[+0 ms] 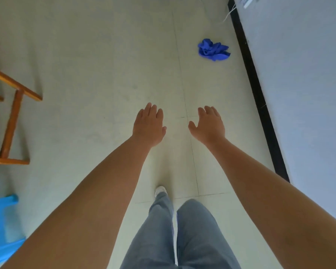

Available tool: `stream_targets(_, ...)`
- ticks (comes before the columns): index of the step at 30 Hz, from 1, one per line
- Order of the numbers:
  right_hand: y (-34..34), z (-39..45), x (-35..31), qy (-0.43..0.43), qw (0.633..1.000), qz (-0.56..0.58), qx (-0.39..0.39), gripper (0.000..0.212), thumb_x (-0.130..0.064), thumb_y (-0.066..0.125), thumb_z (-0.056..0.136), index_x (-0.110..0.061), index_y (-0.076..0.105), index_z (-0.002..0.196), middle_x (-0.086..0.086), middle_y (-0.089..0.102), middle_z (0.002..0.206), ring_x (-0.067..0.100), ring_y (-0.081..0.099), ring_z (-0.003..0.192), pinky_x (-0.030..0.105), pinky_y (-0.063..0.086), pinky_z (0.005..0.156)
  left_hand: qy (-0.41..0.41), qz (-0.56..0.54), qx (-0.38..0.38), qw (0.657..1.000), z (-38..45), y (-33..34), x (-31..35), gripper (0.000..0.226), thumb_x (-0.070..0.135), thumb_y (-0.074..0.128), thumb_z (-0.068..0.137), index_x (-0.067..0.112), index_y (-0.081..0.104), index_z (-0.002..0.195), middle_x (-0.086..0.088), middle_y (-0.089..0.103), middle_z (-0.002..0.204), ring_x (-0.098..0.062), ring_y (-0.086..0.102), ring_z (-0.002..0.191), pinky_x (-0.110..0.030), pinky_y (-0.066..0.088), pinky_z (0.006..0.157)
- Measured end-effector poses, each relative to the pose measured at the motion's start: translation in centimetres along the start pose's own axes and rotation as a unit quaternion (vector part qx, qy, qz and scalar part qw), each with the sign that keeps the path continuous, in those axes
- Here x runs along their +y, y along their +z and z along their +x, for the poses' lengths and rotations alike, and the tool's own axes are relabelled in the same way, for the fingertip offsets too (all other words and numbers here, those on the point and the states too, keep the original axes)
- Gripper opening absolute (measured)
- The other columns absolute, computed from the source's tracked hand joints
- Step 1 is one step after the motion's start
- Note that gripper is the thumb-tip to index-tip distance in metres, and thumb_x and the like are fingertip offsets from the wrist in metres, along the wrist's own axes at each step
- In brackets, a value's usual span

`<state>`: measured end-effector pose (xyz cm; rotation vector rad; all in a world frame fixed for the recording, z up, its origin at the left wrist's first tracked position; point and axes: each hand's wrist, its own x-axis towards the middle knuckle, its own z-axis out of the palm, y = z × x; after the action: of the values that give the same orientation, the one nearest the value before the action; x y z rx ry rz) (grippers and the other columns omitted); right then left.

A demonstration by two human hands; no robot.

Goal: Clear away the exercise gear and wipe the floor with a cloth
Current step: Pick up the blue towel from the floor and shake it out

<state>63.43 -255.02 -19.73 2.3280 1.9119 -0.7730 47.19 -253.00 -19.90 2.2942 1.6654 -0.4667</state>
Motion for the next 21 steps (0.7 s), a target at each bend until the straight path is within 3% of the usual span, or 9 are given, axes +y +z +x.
stream_targets(8, -4.2, 19.6, -3.6, 0.04, 0.999, 0.027, 0.02, 0.06, -0.036, 0.043, 0.094, -0.004, 0.027, 0.142, 0.014, 0.022, 0.154, 0.029, 0.01, 0.146, 0.036, 0.009, 0.119, 0.044, 0.039, -0.008, 0.998, 19.8, -7.9, -7.3, 0.064, 0.039, 0.03, 0.1, 0.003, 0.011, 0.149, -0.014, 0.011, 0.158, -0.028, 0.003, 0.148, -0.036, 0.01, 0.12)
stream_targets(21, -13.9, 52.3, -7.9, 0.097, 0.993, 0.059, -0.018, 0.062, -0.037, 0.042, 0.095, -0.004, 0.023, 0.144, 0.014, 0.017, 0.156, 0.028, 0.006, 0.146, 0.035, 0.006, 0.12, 0.083, 0.07, -0.05, 0.993, 54.0, -21.3, -15.0, 0.063, 0.039, 0.031, 0.1, 0.003, 0.012, 0.149, -0.015, 0.011, 0.158, -0.028, 0.003, 0.148, -0.036, 0.009, 0.12)
